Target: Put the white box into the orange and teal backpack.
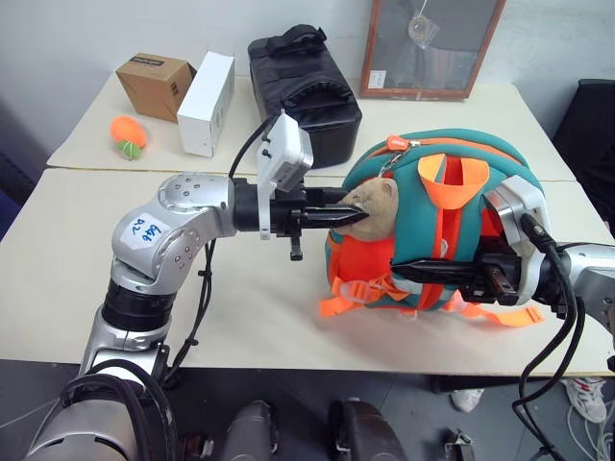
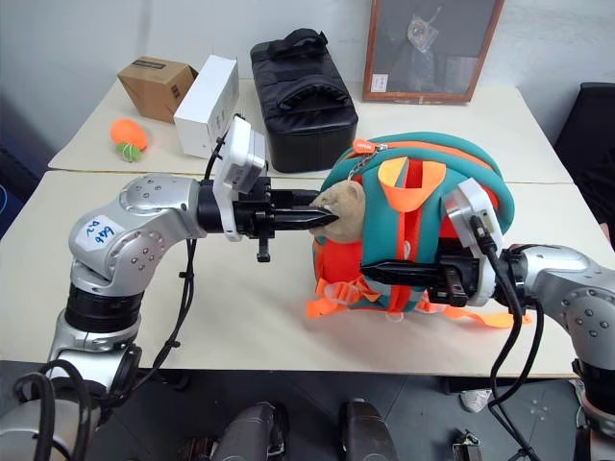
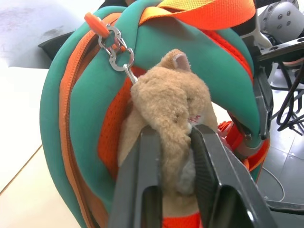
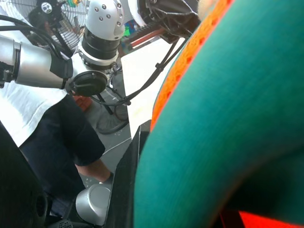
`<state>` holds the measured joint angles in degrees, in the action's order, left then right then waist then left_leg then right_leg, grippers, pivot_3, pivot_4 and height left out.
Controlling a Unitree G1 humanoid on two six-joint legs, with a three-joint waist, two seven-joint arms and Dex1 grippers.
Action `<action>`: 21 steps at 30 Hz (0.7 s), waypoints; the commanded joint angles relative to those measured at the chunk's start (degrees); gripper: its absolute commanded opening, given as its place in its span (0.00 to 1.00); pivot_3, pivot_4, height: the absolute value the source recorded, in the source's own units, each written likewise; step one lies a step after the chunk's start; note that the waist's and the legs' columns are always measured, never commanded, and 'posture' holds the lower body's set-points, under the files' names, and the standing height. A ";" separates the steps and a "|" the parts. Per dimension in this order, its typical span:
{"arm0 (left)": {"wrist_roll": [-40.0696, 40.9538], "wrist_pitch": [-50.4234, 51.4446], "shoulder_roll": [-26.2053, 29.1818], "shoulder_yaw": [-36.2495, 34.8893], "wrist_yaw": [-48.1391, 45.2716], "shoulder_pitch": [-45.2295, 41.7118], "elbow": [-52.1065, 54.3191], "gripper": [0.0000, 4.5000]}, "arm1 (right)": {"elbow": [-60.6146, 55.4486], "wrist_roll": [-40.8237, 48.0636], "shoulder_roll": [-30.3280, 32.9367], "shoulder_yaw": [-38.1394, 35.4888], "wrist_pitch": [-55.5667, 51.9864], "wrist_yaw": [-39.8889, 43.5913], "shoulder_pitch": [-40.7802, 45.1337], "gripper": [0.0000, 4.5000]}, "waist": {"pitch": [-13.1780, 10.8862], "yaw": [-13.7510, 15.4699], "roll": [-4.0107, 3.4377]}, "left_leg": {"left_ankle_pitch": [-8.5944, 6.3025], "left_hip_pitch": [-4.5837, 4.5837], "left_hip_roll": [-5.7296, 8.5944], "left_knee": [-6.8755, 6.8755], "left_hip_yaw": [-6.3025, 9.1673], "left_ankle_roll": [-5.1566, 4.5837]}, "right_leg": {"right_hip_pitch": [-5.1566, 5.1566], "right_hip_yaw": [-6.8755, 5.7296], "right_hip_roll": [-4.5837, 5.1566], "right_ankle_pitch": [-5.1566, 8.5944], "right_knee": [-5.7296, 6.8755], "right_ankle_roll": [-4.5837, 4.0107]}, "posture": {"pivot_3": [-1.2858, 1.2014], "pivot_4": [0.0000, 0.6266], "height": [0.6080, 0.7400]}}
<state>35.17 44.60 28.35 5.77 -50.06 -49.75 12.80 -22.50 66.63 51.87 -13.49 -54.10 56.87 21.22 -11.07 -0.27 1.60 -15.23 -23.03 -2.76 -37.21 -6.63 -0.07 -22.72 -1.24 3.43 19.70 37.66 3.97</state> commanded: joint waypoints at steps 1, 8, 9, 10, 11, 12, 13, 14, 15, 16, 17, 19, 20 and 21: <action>-1.38 -1.88 3.44 -3.58 -1.06 -4.24 -3.38 0.10 | -1.08 0.93 1.08 -4.31 0.46 0.13 -2.36 0.00 | 0.00 0.04 0.00 | 0.00 0.00 0.00 0.00 0.00 0.00 | -0.01 0.00 -0.01 0.00 0.00 0.00 | 0.52 0.24 1.00; -4.80 -8.89 13.41 -6.66 -7.94 -9.21 -16.22 0.10 | 0.61 0.77 3.09 -11.30 0.29 1.94 -10.46 0.00 | 0.00 -0.15 0.00 | 0.00 0.00 -0.01 0.04 -0.05 0.00 | -0.04 0.00 -0.03 0.00 -0.01 0.00 | 0.52 0.24 1.00; -5.43 -9.67 14.57 -6.90 -8.44 -9.40 -17.81 0.10 | 0.32 1.39 3.20 -12.42 0.02 2.65 -12.06 0.00 | 0.00 -0.11 0.00 | 0.00 0.00 -0.02 0.04 -0.05 0.00 | -0.04 0.00 -0.03 0.00 -0.01 0.00 | 0.52 0.24 1.00; -5.88 -10.30 15.57 -7.14 -8.99 -9.37 -19.19 0.10 | -0.22 2.17 3.22 -13.48 -0.23 3.43 -13.58 0.00 | 0.00 -0.02 0.00 | 0.00 0.00 -0.02 0.05 -0.05 0.00 | -0.04 -0.01 -0.04 0.00 -0.02 -0.01 | 0.52 0.24 1.00; -6.04 -10.62 16.22 -7.32 -9.44 -9.18 -20.02 0.10 | -0.76 2.86 3.20 -14.20 -0.39 3.94 -14.69 0.00 | 0.00 0.04 0.00 | 0.00 0.00 -0.01 0.04 -0.05 0.00 | -0.04 -0.01 -0.03 0.00 -0.01 0.00 | 0.52 0.24 1.00; -5.91 -10.57 16.81 -7.40 -10.04 -8.65 -20.46 0.10 | -1.44 3.29 3.12 -14.68 -0.32 4.36 -15.71 0.00 | 0.00 0.06 0.00 | 0.00 -0.02 -0.01 0.02 -0.05 -0.01 | -0.04 -0.01 -0.02 0.00 -0.01 0.00 | 0.52 0.24 1.00; -5.77 -10.52 17.15 -7.42 -10.50 -8.26 -20.66 0.10 | -1.92 3.46 3.07 -14.93 -0.15 4.55 -16.36 0.00 | 0.00 0.05 0.00 | -0.01 -0.04 0.00 -0.01 -0.05 -0.02 | -0.04 0.00 -0.01 0.00 -0.01 0.00 | 0.52 0.24 1.00; -5.09 -9.86 17.68 -7.17 -11.75 -6.48 -19.61 0.10 | -2.46 3.65 2.87 -15.10 0.08 4.66 -17.01 0.00 | 0.00 0.00 0.00 | -0.01 -0.04 0.00 -0.01 -0.05 -0.03 | -0.04 0.00 -0.01 0.00 -0.01 0.00 | 0.52 0.24 1.00; -4.37 -9.07 18.28 -6.63 -13.25 -4.31 -17.91 0.10 | -2.75 3.94 2.55 -15.22 0.29 4.47 -17.36 0.00 | 0.00 -0.15 -0.01 | -0.01 -0.04 -0.01 0.00 -0.05 -0.03 | -0.04 0.00 -0.01 0.00 -0.01 0.00 | 0.52 0.24 1.00; -3.29 -7.90 19.07 -5.80 -15.22 -1.44 -15.30 0.10 | -2.93 4.19 2.18 -15.19 0.49 4.07 -17.52 0.00 | 0.01 -0.34 -0.02 | -0.02 -0.01 -0.01 0.02 -0.07 -0.04 | -0.04 0.04 -0.01 0.00 0.00 0.00 | 0.52 0.24 1.00; -2.56 -7.08 19.61 -5.29 -16.54 0.53 -13.44 0.10 | -3.04 4.37 1.95 -15.16 0.65 3.76 -17.62 0.00 | 0.01 -0.59 -0.01 | -0.01 0.04 -0.02 0.06 -0.09 -0.03 | -0.04 0.06 -0.01 0.00 0.02 0.00 | 0.52 0.24 1.00; -1.91 -6.03 19.74 -4.07 -17.50 4.42 -9.68 0.10 | -3.16 4.71 1.48 -14.98 1.10 3.20 -17.50 0.00 | 0.00 -0.79 -0.01 | 0.01 0.04 -0.04 0.07 -0.07 0.00 | -0.04 0.04 -0.03 0.02 0.05 -0.03 | 0.52 0.24 1.00; -2.84 -6.48 19.44 -2.06 -17.58 7.73 -6.83 0.10 | -3.28 5.06 1.10 -14.74 1.27 2.78 -17.20 0.00 | 0.00 -0.79 -0.01 | 0.01 0.02 -0.05 0.05 -0.05 0.01 | -0.04 0.02 -0.03 0.02 0.05 -0.03 | 0.52 0.24 1.00; -4.63 -7.57 19.26 0.38 -17.58 10.85 -4.46 0.10 | -3.50 5.40 0.74 -14.43 1.39 2.37 -16.86 0.00 | 0.01 -0.80 -0.01 | 0.01 0.02 -0.05 0.02 -0.03 0.01 | -0.04 0.02 -0.02 0.02 0.06 -0.03 | 0.52 0.24 1.00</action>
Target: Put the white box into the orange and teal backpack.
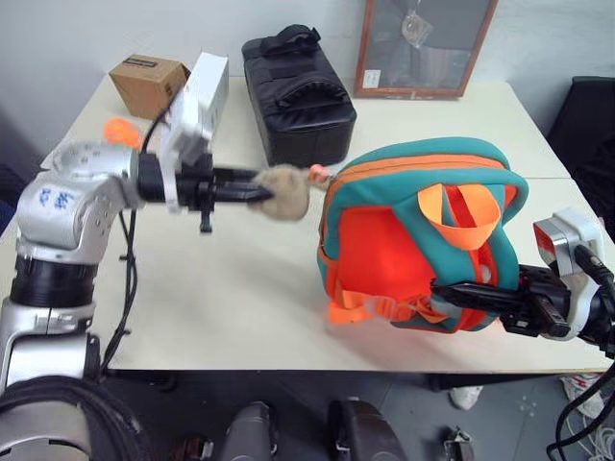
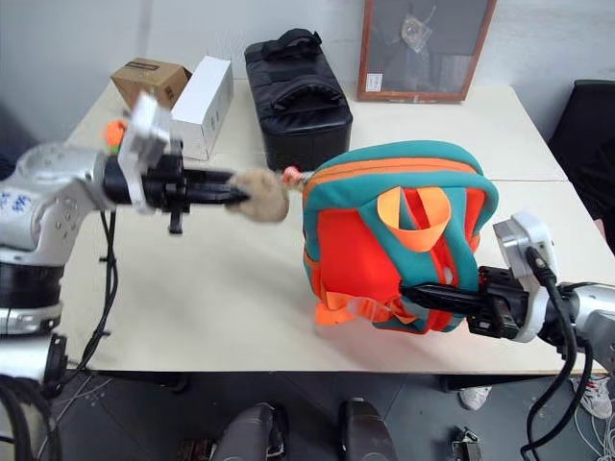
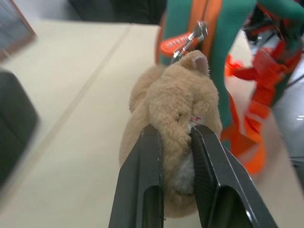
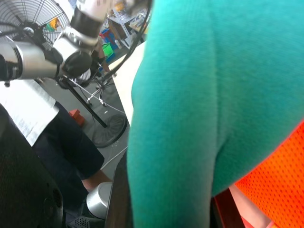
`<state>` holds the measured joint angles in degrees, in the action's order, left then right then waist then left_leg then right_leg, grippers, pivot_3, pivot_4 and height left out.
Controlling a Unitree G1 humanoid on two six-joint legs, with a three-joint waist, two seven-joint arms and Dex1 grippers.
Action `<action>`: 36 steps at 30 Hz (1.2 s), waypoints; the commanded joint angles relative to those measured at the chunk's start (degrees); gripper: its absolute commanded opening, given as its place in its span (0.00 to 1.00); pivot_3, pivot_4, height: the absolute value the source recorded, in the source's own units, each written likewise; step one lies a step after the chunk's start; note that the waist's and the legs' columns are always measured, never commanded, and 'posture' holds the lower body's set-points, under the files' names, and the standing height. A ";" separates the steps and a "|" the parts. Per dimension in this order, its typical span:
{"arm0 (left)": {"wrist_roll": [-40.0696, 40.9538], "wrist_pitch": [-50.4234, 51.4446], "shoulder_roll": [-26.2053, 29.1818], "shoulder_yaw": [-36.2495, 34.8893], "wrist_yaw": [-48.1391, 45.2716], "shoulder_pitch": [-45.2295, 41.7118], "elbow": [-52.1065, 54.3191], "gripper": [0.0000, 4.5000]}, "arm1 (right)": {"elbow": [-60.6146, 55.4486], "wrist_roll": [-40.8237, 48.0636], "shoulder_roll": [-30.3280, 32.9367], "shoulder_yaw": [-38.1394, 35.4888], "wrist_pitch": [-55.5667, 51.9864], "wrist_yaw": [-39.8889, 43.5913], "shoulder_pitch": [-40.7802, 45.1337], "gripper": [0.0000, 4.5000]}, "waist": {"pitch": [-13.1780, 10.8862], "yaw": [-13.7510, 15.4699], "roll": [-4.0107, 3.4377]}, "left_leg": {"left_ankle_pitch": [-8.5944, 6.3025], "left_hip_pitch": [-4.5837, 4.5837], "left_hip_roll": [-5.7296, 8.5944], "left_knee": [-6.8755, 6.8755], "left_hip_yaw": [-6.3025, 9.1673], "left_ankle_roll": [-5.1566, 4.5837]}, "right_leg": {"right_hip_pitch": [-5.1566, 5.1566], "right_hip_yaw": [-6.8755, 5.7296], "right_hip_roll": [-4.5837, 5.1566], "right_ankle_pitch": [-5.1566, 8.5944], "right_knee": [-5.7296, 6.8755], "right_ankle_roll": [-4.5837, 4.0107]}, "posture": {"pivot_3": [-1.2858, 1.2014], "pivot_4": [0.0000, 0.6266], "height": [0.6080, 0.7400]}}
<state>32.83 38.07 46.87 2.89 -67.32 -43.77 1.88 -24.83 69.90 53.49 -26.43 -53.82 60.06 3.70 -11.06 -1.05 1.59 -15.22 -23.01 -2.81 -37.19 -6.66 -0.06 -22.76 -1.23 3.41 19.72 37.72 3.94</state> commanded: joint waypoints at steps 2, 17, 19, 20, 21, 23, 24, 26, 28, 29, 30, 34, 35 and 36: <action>-6.07 -3.76 0.27 6.56 0.29 8.44 8.16 0.10 | -1.62 2.50 -1.21 -1.07 1.17 -1.17 0.96 0.00 | 0.00 -0.02 0.00 | -0.02 0.05 0.04 0.02 -0.01 -0.03 | 0.06 0.03 0.05 0.00 -0.02 0.00 | 0.52 0.24 1.00; -25.25 -20.20 -15.18 11.88 13.71 -0.26 -18.43 0.10 | -9.18 0.33 -5.17 1.75 5.28 -6.81 0.73 0.00 | 0.02 1.03 0.01 | -0.24 0.04 0.07 -0.09 0.04 -0.45 | 0.12 -0.01 0.06 -0.02 -0.03 0.03 | 0.52 0.24 1.00; -23.02 -18.96 -14.77 9.94 12.04 0.32 -16.82 0.10 | -9.62 -2.69 -5.82 3.09 5.78 -9.19 -0.63 0.14 | 0.02 0.76 0.01 | -0.24 0.04 0.06 -0.07 0.04 -0.44 | 0.11 -0.01 0.06 -0.02 -0.02 0.03 | 0.52 0.24 1.00; -21.62 -17.84 -14.26 8.97 10.88 1.03 -15.33 0.10 | -9.42 -3.60 -5.78 3.35 5.87 -9.61 -1.53 0.20 | 0.02 0.67 0.02 | -0.23 0.04 0.06 -0.05 0.03 -0.43 | 0.10 0.00 0.06 -0.02 0.00 0.03 | 0.52 0.24 1.00; -20.18 -16.54 -13.63 7.90 9.77 1.94 -13.51 0.18 | -9.43 -5.26 -5.49 3.47 6.73 -9.20 -2.74 0.28 | 0.02 0.66 0.01 | -0.22 0.04 0.04 -0.05 0.03 -0.40 | 0.09 -0.01 0.04 -0.02 0.00 0.03 | 0.52 0.24 1.00; -15.85 -12.39 -11.66 4.86 7.23 4.53 -8.77 0.32 | -8.85 -9.21 -4.74 2.72 8.85 -7.89 -5.84 0.43 | 0.02 0.62 0.01 | -0.11 0.03 0.05 -0.02 0.02 -0.21 | 0.04 0.00 0.05 -0.01 0.03 0.02 | 0.52 0.24 1.00; -13.32 -10.03 -10.14 2.98 5.87 6.36 -5.93 0.40 | -8.04 -10.58 -4.14 1.51 9.56 -6.71 -7.71 0.52 | 0.02 0.61 0.01 | -0.05 0.01 0.03 -0.02 0.03 -0.11 | 0.03 -0.01 0.04 -0.01 0.01 0.01 | 0.52 0.24 1.00; -9.93 -6.77 -7.24 -0.19 4.42 9.62 -1.40 0.53 | -6.07 -11.81 -2.80 -1.40 10.33 -3.94 -10.75 0.66 | 0.02 0.65 0.02 | -0.05 0.01 0.03 -0.01 0.03 -0.10 | 0.03 -0.01 0.04 -0.01 0.02 0.01 | 0.52 0.24 1.00; -6.03 -2.81 -2.67 -5.27 2.99 14.06 3.26 0.67 | -1.36 -13.32 1.29 -7.32 10.51 3.04 -14.74 0.82 | 0.02 0.68 0.01 | -0.05 0.01 0.04 -0.03 0.03 -0.11 | 0.05 -0.01 0.06 -0.01 0.02 0.01 | 0.52 0.24 1.00; -3.64 -0.39 -0.14 -8.51 2.13 16.22 5.06 0.74 | 2.47 -13.62 3.95 -10.99 9.78 6.26 -15.65 0.89 | 0.02 0.61 0.01 | -0.07 0.03 0.06 -0.02 0.01 -0.14 | 0.06 0.02 0.07 -0.01 0.00 0.01 | 0.52 0.24 1.00; -0.81 2.33 2.53 -12.19 0.95 18.22 6.41 0.81 | 6.99 -14.06 6.79 -14.48 9.13 8.99 -15.65 0.96 | 0.01 0.28 0.01 | -0.10 0.04 0.06 -0.02 0.01 -0.19 | 0.07 0.02 0.08 -0.01 -0.01 0.01 | 0.52 0.24 1.00; 9.14 12.20 11.71 -24.59 -3.00 23.71 10.73 0.99 | 20.69 -17.55 15.41 -21.14 10.16 16.90 -13.21 1.00 | 0.01 0.03 0.03 | -0.23 0.28 0.03 0.09 0.01 -0.41 | 0.25 -0.02 0.08 0.03 -0.08 -0.06 | 0.52 0.24 1.00; 11.02 13.73 13.59 -28.24 -4.30 25.21 11.40 0.99 | 23.87 -18.83 17.30 -21.36 10.86 18.66 -12.40 1.00 | 0.01 0.08 0.03 | -0.24 0.50 0.02 0.21 0.02 -0.37 | 0.41 -0.03 0.08 0.06 -0.12 -0.12 | 0.52 0.24 1.00; 12.41 15.04 14.97 -31.59 -4.63 25.91 11.45 0.99 | 26.80 -20.07 18.84 -21.09 11.76 20.15 -11.29 1.00 | 0.01 0.03 0.03 | -0.27 0.54 0.02 0.22 0.02 -0.33 | 0.43 -0.03 0.08 0.08 -0.12 -0.15 | 0.52 0.24 1.00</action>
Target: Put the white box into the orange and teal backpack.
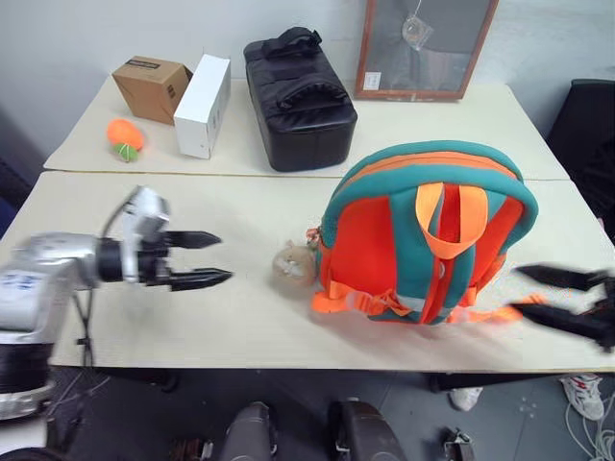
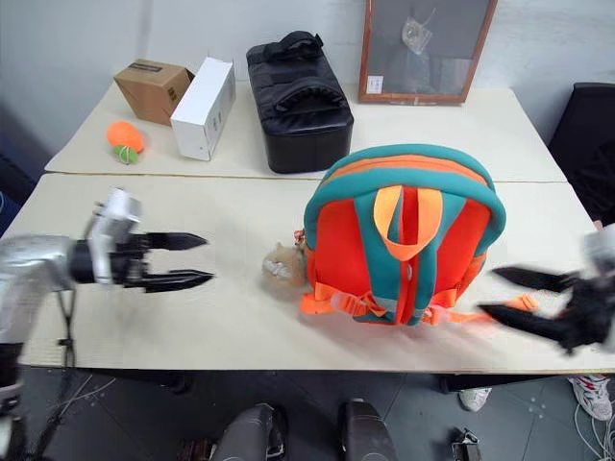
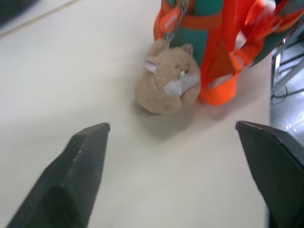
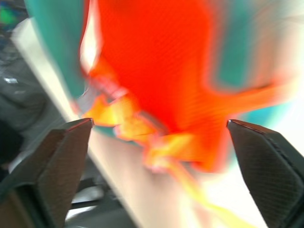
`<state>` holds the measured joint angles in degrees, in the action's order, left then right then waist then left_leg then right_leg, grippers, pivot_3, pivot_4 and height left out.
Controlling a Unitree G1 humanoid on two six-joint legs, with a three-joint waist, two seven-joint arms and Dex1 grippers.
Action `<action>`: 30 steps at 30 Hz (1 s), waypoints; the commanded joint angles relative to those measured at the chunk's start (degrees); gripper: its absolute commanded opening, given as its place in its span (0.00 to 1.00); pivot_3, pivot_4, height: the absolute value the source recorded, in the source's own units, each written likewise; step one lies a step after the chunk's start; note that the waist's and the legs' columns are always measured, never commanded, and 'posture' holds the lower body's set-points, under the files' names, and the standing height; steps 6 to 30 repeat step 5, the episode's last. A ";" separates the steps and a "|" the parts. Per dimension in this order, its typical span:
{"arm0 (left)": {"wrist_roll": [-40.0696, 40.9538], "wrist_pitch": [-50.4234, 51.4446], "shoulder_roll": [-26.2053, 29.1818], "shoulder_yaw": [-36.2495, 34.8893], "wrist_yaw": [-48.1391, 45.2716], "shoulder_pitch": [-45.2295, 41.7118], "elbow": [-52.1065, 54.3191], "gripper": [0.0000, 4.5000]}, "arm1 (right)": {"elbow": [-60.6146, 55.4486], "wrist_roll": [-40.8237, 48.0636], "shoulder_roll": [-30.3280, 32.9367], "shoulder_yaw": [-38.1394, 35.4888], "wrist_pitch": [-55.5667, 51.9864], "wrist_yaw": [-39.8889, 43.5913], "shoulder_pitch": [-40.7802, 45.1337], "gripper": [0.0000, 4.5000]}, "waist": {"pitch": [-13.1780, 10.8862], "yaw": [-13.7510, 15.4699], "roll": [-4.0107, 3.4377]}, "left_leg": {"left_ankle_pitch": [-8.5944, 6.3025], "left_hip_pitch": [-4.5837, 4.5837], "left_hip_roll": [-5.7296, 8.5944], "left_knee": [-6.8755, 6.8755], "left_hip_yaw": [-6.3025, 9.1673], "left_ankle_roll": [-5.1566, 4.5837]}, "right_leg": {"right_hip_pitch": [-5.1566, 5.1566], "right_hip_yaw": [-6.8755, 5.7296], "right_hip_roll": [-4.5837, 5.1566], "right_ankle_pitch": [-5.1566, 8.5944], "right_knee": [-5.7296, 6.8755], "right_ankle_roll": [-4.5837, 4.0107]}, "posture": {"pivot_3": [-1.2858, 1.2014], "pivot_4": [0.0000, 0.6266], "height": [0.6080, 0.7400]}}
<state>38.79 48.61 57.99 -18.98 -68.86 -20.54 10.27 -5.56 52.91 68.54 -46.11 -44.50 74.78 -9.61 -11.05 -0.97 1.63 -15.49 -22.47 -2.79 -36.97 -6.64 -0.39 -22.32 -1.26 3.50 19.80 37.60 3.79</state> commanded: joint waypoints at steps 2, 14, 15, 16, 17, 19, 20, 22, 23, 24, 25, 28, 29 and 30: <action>8.80 6.60 5.04 -14.29 -1.86 2.68 2.15 0.99 | 11.68 -4.62 5.64 0.23 3.61 7.08 4.58 1.00 | -0.01 -0.29 -0.03 | -0.04 0.05 0.00 0.08 -0.04 0.04 | -0.01 0.02 0.02 0.04 0.00 -0.06 | 0.52 0.24 1.00; 9.73 6.60 4.66 -16.63 1.19 2.71 2.26 0.99 | 14.95 -5.76 5.93 3.80 4.57 8.07 9.36 1.00 | -0.01 -0.45 -0.03 | -0.05 0.06 -0.01 0.09 -0.04 0.06 | -0.02 0.01 0.02 0.05 0.00 -0.08 | 0.52 0.24 1.00; 9.73 6.60 4.66 -16.63 1.19 2.71 2.26 0.99 | 14.95 -5.76 5.93 3.80 4.57 8.07 9.36 1.00 | -0.01 -0.45 -0.03 | -0.05 0.06 -0.01 0.09 -0.04 0.06 | -0.02 0.01 0.02 0.05 0.00 -0.08 | 0.52 0.24 1.00; 9.73 6.60 4.66 -16.63 1.19 2.71 2.26 0.99 | 14.95 -5.76 5.93 3.80 4.57 8.07 9.36 1.00 | -0.01 -0.45 -0.03 | -0.05 0.06 -0.01 0.09 -0.04 0.06 | -0.02 0.01 0.02 0.05 0.00 -0.08 | 0.52 0.24 1.00; 9.73 6.60 4.66 -16.63 1.19 2.71 2.26 0.99 | 14.95 -5.76 5.93 3.80 4.57 8.07 9.36 1.00 | -0.01 -0.45 -0.03 | -0.05 0.06 -0.01 0.09 -0.04 0.06 | -0.02 0.01 0.02 0.05 0.00 -0.08 | 0.52 0.24 1.00; 9.73 6.60 4.66 -16.63 1.19 2.71 2.26 0.99 | 14.95 -5.76 5.93 3.80 4.57 8.07 9.36 1.00 | -0.01 -0.45 -0.03 | -0.05 0.06 -0.01 0.09 -0.04 0.06 | -0.02 0.01 0.02 0.05 0.00 -0.08 | 0.52 0.24 1.00; 9.73 6.60 4.66 -16.63 1.19 2.71 2.26 0.99 | 14.95 -5.76 5.93 3.80 4.57 8.07 9.36 1.00 | -0.01 -0.45 -0.03 | -0.05 0.06 -0.01 0.09 -0.04 0.06 | -0.02 0.01 0.02 0.05 0.00 -0.08 | 0.52 0.24 1.00; 9.73 6.60 4.66 -16.63 1.19 2.71 2.26 0.99 | 14.95 -5.76 5.93 3.80 4.57 8.07 9.36 1.00 | -0.01 -0.45 -0.03 | -0.05 0.06 -0.01 0.09 -0.04 0.06 | -0.02 0.01 0.02 0.05 0.00 -0.08 | 0.52 0.24 1.00; 9.73 6.60 4.66 -16.63 1.19 2.71 2.26 0.99 | 14.95 -5.76 5.93 3.80 4.57 8.07 9.36 1.00 | -0.01 -0.45 -0.03 | -0.05 0.06 -0.01 0.09 -0.04 0.06 | -0.02 0.01 0.02 0.05 0.00 -0.08 | 0.52 0.24 1.00; 9.73 6.60 4.66 -16.63 1.19 2.71 2.26 0.99 | 14.95 -5.76 5.93 3.80 4.57 8.07 9.36 1.00 | -0.01 -0.45 -0.03 | -0.05 0.06 -0.01 0.09 -0.04 0.06 | -0.02 0.01 0.02 0.05 0.00 -0.08 | 0.52 0.24 1.00; 9.73 6.60 4.66 -16.63 1.19 2.71 2.26 0.99 | 14.95 -5.76 5.93 3.80 4.57 8.07 9.36 1.00 | -0.01 -0.45 -0.03 | -0.05 0.06 -0.01 0.09 -0.04 0.06 | -0.02 0.01 0.02 0.05 0.00 -0.08 | 0.52 0.24 1.00; 9.73 6.60 4.66 -16.63 1.19 2.71 2.26 0.99 | 14.95 -5.76 5.93 3.80 4.57 8.07 9.36 1.00 | -0.01 -0.45 -0.03 | -0.05 0.06 -0.01 0.09 -0.04 0.06 | -0.02 0.01 0.02 0.05 0.00 -0.08 | 0.52 0.24 1.00; 9.73 6.60 4.66 -16.63 1.19 2.71 2.26 0.99 | 14.95 -5.76 5.93 3.80 4.57 8.07 9.36 1.00 | -0.01 -0.45 -0.03 | -0.05 0.06 -0.01 0.09 -0.04 0.06 | -0.02 0.01 0.02 0.05 0.00 -0.08 | 0.52 0.24 1.00; 9.73 6.60 4.66 -16.63 1.19 2.71 2.26 0.99 | 14.95 -5.76 5.93 3.80 4.57 8.07 9.36 1.00 | -0.01 -0.45 -0.03 | -0.05 0.06 -0.01 0.09 -0.04 0.06 | -0.02 0.01 0.02 0.05 0.00 -0.08 | 0.52 0.24 1.00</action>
